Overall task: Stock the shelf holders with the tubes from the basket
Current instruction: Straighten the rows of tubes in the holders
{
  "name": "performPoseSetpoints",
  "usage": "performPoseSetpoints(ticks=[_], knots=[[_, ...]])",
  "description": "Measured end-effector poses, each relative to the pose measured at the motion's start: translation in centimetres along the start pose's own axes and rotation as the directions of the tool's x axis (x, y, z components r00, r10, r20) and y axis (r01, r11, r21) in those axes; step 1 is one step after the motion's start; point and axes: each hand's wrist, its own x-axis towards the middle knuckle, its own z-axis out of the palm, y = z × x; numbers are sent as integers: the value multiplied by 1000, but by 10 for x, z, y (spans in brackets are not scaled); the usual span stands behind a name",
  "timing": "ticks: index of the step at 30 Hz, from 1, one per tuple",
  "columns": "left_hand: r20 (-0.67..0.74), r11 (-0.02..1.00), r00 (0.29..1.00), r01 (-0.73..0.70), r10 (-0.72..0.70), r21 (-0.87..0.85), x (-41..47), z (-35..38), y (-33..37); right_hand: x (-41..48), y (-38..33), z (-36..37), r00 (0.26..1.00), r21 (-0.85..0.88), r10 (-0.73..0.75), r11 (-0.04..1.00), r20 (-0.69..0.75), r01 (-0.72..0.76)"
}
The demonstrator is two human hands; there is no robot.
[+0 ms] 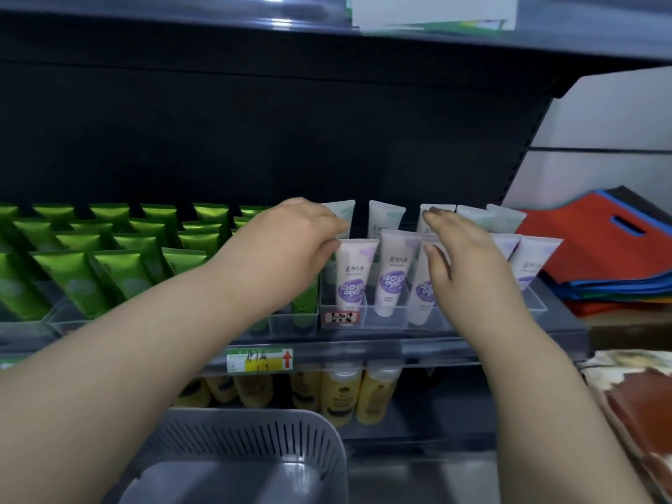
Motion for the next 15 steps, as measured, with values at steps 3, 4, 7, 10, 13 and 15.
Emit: performPoseSetpoints(ticks=[3, 4, 7, 10, 13, 15], knots=[[58, 1000, 998, 29, -30, 5, 1, 1, 7, 6, -1, -6, 1000, 7, -10, 1000, 3, 10], [74, 999, 997, 36, -36, 8, 2, 3, 10, 8, -1, -8, 1000, 10, -7, 1000, 6, 7], [101, 998, 994, 50, -52, 23, 8, 8, 15, 14, -1, -11, 1000, 3, 2, 1000, 21, -2], [108, 994, 990, 90, -96, 60, 19, 14, 17, 19, -1, -9, 999, -40, -15, 999, 46, 16], [161, 991, 980, 99, -112, 88, 31, 24, 19, 28, 4, 1, 996, -119, -41, 992, 82, 51], [213, 988, 968, 117, -137, 101, 37, 30, 21, 33, 8, 10, 990, -161, -58, 984, 130, 79]])
